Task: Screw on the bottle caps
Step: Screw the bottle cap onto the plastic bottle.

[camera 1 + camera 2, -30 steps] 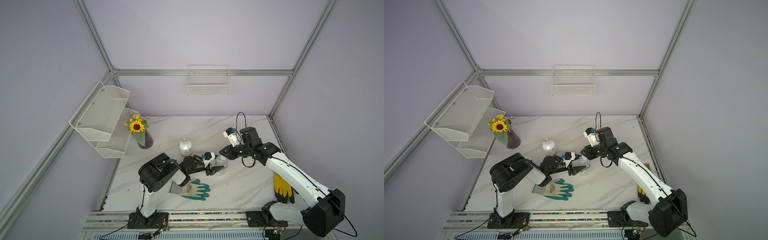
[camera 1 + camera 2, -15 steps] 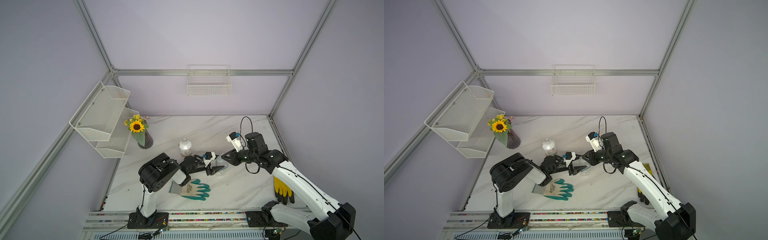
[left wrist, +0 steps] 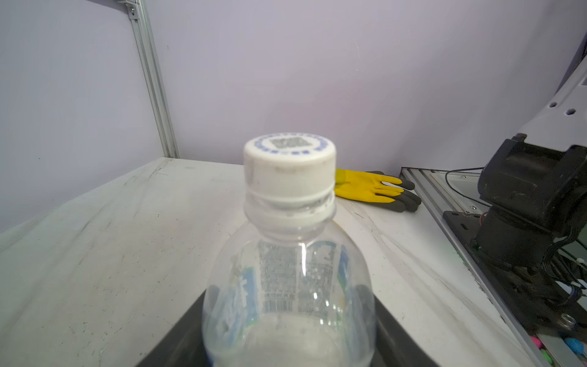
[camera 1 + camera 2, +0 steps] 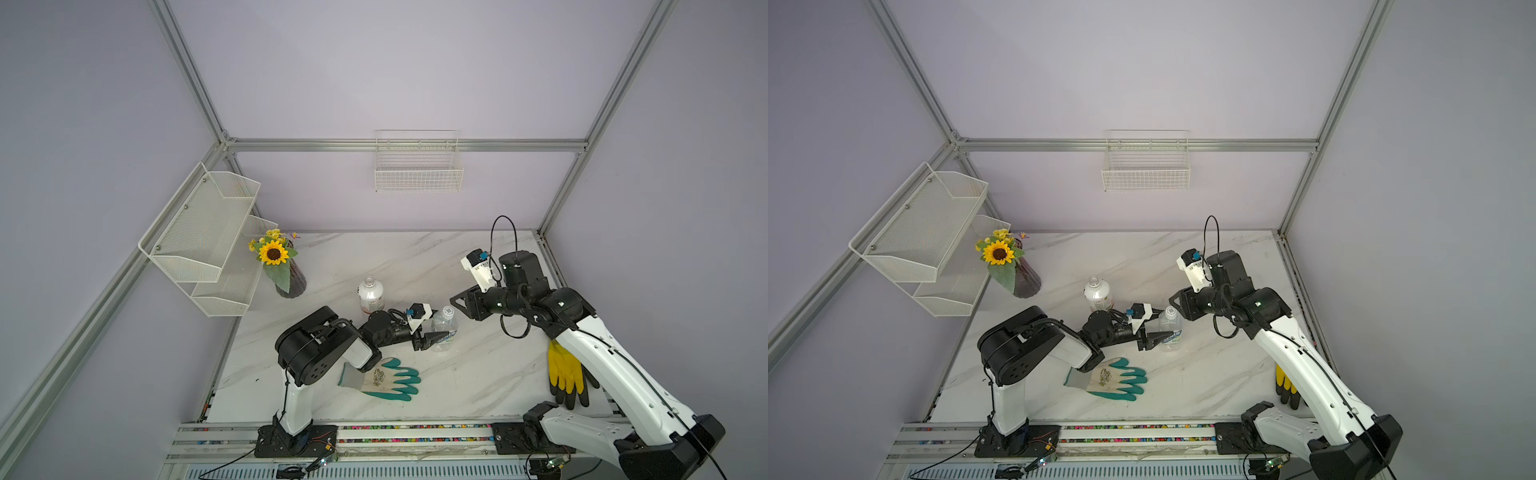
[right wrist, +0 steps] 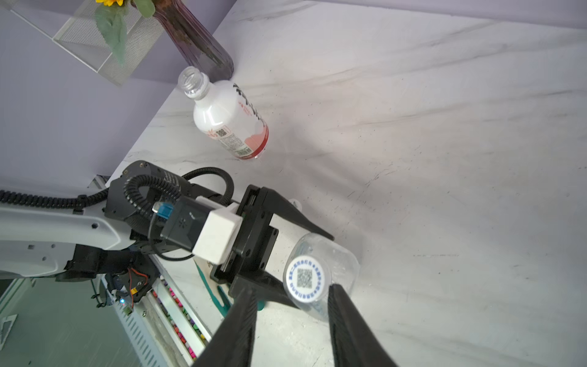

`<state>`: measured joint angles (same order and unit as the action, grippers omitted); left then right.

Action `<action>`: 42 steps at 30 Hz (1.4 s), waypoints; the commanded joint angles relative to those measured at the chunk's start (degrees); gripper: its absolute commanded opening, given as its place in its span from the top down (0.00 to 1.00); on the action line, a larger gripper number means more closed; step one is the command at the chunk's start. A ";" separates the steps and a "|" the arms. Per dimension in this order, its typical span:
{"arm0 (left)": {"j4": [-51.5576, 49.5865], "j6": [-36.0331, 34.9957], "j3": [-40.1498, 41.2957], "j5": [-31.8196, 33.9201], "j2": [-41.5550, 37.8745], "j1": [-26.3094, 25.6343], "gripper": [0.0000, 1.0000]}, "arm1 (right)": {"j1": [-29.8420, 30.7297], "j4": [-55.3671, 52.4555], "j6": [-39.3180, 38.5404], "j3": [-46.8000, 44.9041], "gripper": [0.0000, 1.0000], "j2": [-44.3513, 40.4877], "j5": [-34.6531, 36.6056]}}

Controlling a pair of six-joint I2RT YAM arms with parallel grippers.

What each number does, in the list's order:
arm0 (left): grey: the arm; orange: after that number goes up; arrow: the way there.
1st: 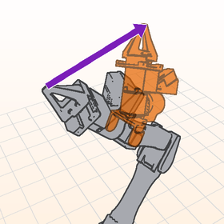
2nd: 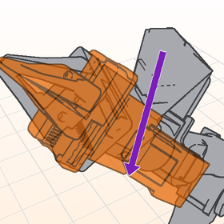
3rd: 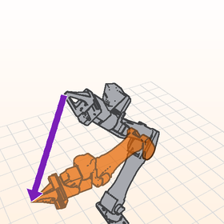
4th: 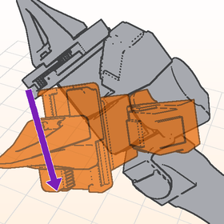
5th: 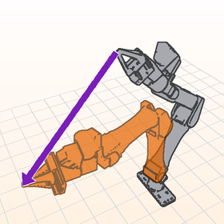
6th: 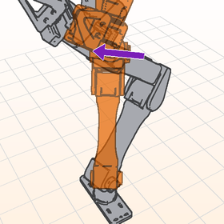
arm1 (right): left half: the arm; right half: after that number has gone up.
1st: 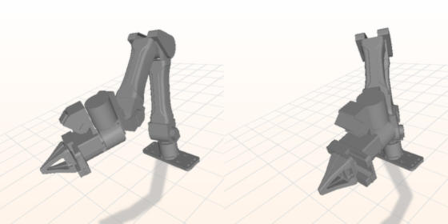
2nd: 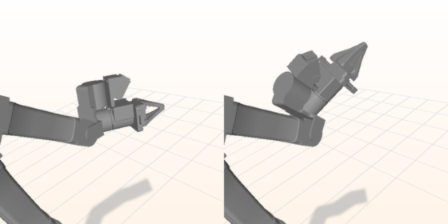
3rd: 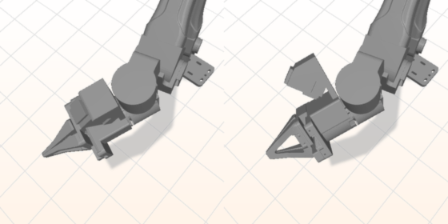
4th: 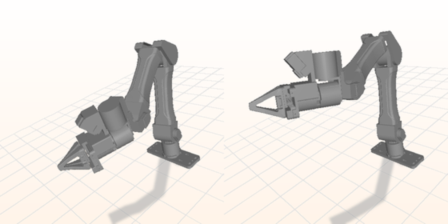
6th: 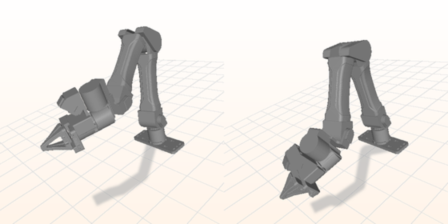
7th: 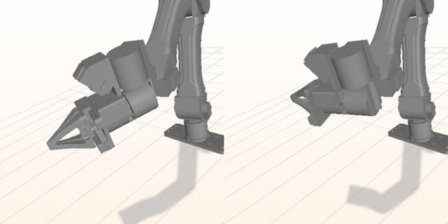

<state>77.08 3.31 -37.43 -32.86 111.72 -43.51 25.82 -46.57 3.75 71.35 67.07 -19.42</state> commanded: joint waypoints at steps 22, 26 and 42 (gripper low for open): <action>-1.82 -0.24 -0.19 1.15 -1.74 0.15 0.36 | 0.10 1.93 -0.19 -7.17 0.74 4.24 -6.80; -4.22 -0.36 -0.71 2.31 -2.37 0.15 0.36 | 0.10 1.22 1.41 -8.80 0.74 1.57 -6.85; -5.90 -0.38 -0.98 4.12 -2.74 0.07 0.36 | 0.21 1.25 4.95 -13.15 0.72 -4.56 -13.23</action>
<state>72.60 3.14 -37.93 -30.30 109.91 -43.83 25.67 -43.59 8.54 58.89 63.42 -28.93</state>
